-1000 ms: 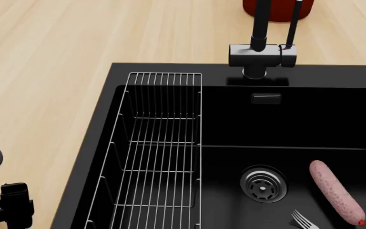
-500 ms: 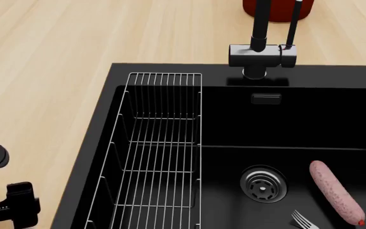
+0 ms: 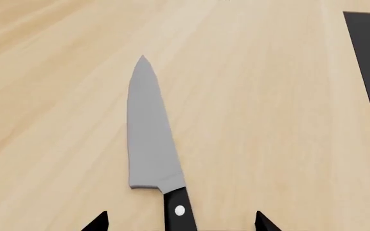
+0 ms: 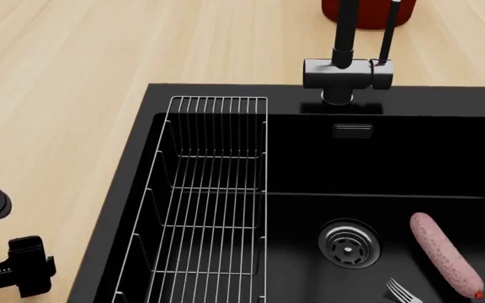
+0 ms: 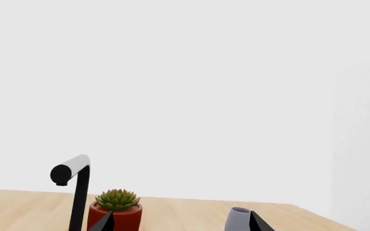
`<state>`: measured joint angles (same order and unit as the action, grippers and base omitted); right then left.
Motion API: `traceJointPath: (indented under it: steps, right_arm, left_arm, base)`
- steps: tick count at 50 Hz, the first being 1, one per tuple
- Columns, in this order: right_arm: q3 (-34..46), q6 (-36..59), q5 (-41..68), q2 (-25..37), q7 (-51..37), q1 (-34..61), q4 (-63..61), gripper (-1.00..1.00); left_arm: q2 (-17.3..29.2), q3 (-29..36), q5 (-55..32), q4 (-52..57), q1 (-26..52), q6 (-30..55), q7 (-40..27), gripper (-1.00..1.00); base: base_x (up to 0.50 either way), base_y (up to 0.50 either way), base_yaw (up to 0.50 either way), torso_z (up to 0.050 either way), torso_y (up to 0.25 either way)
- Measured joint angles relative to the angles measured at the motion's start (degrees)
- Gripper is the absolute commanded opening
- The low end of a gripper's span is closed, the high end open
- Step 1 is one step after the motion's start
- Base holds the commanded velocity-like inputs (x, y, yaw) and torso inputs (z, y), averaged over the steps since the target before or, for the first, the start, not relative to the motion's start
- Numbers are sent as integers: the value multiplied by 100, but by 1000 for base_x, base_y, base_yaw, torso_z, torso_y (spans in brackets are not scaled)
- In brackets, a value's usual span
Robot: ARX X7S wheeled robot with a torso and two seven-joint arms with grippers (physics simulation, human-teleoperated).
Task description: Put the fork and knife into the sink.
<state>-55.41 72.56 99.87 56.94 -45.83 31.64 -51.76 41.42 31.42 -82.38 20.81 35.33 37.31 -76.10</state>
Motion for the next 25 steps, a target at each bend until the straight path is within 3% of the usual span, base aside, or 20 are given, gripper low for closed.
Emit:
traceJointPath:
  steps: [25]
  right_arm:
    - [126,-183,165,231,-237,-2,123,100]
  left_arm:
    - [50,-79,55,22,-126,-88,125,-100]
  base:
    - [1,1,1,-2,0]
